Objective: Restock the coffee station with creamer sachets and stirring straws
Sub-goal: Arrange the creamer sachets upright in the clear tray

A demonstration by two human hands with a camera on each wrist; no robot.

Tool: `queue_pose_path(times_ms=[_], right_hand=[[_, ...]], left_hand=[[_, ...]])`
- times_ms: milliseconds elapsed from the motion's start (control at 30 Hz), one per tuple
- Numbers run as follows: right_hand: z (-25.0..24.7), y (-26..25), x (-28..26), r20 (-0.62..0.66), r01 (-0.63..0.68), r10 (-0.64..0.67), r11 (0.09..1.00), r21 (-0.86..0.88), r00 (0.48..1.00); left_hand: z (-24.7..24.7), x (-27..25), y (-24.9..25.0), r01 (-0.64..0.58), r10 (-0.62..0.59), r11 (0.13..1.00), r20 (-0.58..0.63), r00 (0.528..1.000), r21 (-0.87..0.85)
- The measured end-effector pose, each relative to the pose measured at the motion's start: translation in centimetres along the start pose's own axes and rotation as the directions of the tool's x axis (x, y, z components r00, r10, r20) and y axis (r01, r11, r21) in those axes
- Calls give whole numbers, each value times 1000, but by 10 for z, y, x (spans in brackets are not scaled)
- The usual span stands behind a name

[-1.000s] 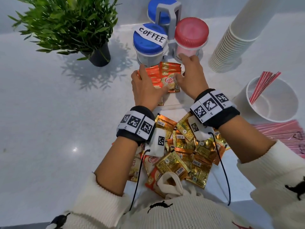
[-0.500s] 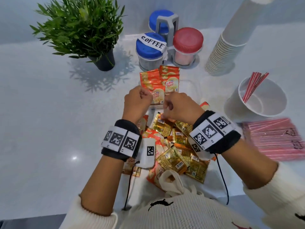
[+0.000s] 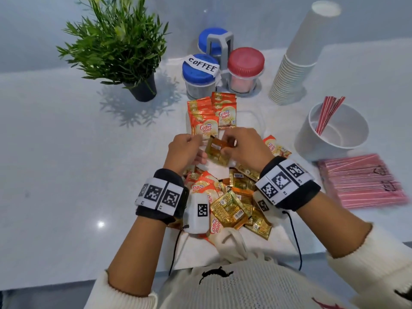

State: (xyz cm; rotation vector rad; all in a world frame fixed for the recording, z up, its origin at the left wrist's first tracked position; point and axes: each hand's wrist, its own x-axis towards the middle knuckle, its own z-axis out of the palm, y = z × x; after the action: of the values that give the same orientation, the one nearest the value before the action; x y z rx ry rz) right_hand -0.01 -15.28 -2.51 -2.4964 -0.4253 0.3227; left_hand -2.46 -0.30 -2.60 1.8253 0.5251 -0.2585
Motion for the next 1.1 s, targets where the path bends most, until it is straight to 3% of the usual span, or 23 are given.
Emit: queue_pose_path(times_ms=[100, 233, 400, 467, 533, 633, 733, 867, 1100], right_hand=[[-10, -9, -7, -126, 135, -126, 989, 64, 984], [-8, -11, -20, -120, 233, -223, 970, 75, 968], [5, 0, -38, -65, 271, -264, 954, 133, 962], [11, 3, -45, 1, 278, -280, 955, 105, 960], [17, 1, -55, 145, 287, -289, 957, 35, 946], [25, -4, -68, 406, 343, -255, 925, -160, 877], [33, -6, -77, 528, 391, -177, 861, -326, 831], [38, -4, -74, 493, 406, -187, 830, -383, 849], [23, 5, -46, 385, 252, -102, 896, -364, 917]], left_hand=[[3, -6, 5, 52, -47, 995, 67, 997, -79], [2, -14, 5, 20, 0, 968, 79, 997, -248], [-5, -17, -9, -21, 26, 970, 16, 1000, -240], [-5, -20, -15, -26, 23, 970, -13, 1000, -242], [-6, -23, -20, -31, 23, 965, -34, 999, -259], [-7, -24, -25, -35, 25, 961, -41, 999, -273], [-7, -25, -28, -30, 14, 961, -60, 998, -274], [-7, -25, -32, -23, 4, 969, -78, 997, -245], [-7, -24, -33, -27, 6, 976, -98, 995, -215]])
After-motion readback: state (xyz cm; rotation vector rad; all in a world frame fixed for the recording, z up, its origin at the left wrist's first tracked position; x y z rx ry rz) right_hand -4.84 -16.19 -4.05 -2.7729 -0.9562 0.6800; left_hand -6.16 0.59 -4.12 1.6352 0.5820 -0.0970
